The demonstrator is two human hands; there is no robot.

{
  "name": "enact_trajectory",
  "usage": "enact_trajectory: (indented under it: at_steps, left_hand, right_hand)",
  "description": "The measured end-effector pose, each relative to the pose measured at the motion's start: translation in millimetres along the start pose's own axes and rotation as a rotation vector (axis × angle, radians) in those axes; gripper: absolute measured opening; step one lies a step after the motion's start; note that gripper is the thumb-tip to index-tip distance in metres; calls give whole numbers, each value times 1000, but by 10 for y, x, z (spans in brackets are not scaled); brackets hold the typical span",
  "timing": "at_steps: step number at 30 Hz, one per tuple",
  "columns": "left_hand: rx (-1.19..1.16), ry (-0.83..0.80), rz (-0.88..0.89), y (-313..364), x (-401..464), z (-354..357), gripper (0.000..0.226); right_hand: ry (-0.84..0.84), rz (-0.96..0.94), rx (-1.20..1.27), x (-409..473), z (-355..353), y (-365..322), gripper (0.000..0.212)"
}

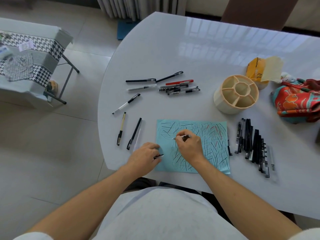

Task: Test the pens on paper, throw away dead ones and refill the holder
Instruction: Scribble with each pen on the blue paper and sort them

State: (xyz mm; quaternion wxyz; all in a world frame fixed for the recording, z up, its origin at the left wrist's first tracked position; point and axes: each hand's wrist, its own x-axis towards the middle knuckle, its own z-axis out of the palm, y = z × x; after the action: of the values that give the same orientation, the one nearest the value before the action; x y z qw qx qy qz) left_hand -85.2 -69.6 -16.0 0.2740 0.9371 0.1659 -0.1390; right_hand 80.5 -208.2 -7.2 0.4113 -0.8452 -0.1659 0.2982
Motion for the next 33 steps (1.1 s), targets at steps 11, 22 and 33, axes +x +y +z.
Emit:
enact_trajectory:
  at_steps: [11,22,33]
  left_hand:
    - [-150,80,-47,74,33,-54,26]
    - [-145,5,-71,234,99,-159,17]
    - [-185,-14,-53,376,245,-232,20]
  right_hand:
    - [-176,172,478,-303,-157,73,6]
    - [-195,200,587,-312,-213,99,11]
    - [-148,250,673,-381,-186,106,16]
